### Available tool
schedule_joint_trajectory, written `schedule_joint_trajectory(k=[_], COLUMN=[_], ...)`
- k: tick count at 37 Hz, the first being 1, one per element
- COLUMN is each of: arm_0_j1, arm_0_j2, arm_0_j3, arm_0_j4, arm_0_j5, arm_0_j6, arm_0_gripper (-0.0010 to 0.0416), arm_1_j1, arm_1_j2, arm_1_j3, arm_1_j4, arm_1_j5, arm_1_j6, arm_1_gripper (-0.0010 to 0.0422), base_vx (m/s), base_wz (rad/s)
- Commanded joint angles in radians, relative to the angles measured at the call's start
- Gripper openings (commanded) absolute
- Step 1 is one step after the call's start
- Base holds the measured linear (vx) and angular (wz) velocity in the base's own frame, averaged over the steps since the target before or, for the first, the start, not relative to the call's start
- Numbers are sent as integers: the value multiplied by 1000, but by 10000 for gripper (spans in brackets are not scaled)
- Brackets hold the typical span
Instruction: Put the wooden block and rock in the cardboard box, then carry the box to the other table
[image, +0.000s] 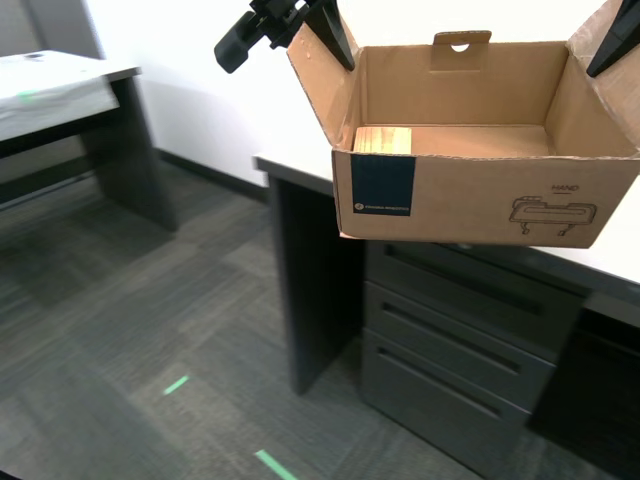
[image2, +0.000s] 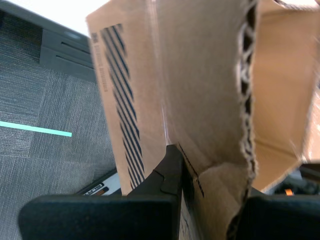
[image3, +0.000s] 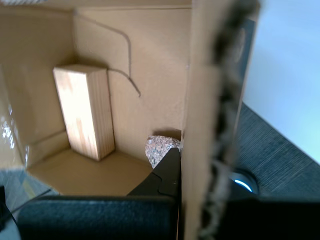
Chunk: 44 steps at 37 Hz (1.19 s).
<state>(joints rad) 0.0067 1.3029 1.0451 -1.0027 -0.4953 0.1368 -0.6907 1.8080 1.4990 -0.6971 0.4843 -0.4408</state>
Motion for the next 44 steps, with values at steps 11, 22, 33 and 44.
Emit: schedule_joint_trajectory(k=[11, 22, 33, 44], arm_0_j1=[2, 3, 3, 2], arm_0_j2=[-3, -3, -3, -3], arm_0_j3=[1, 1, 1, 1], arm_0_j4=[10, 31, 66, 103], arm_0_j5=[-7, 22, 29, 44], arm_0_j6=[92, 94, 109, 109], arm_0_gripper=[-1, -1, -1, -1], arm_1_j1=[-3, -3, -3, -2], arm_1_j2=[-2, -2, -2, -2], arm_1_j3=[2, 2, 2, 2], arm_1_j4=[-84, -89, -100, -32], arm_1_j5=[85, 84, 84, 75], arm_1_j6=[158, 160, 195, 133], arm_1_gripper=[-1, -1, -1, -1], base_vx=[10, 12, 7, 1], base_wz=[422, 303, 190, 21])
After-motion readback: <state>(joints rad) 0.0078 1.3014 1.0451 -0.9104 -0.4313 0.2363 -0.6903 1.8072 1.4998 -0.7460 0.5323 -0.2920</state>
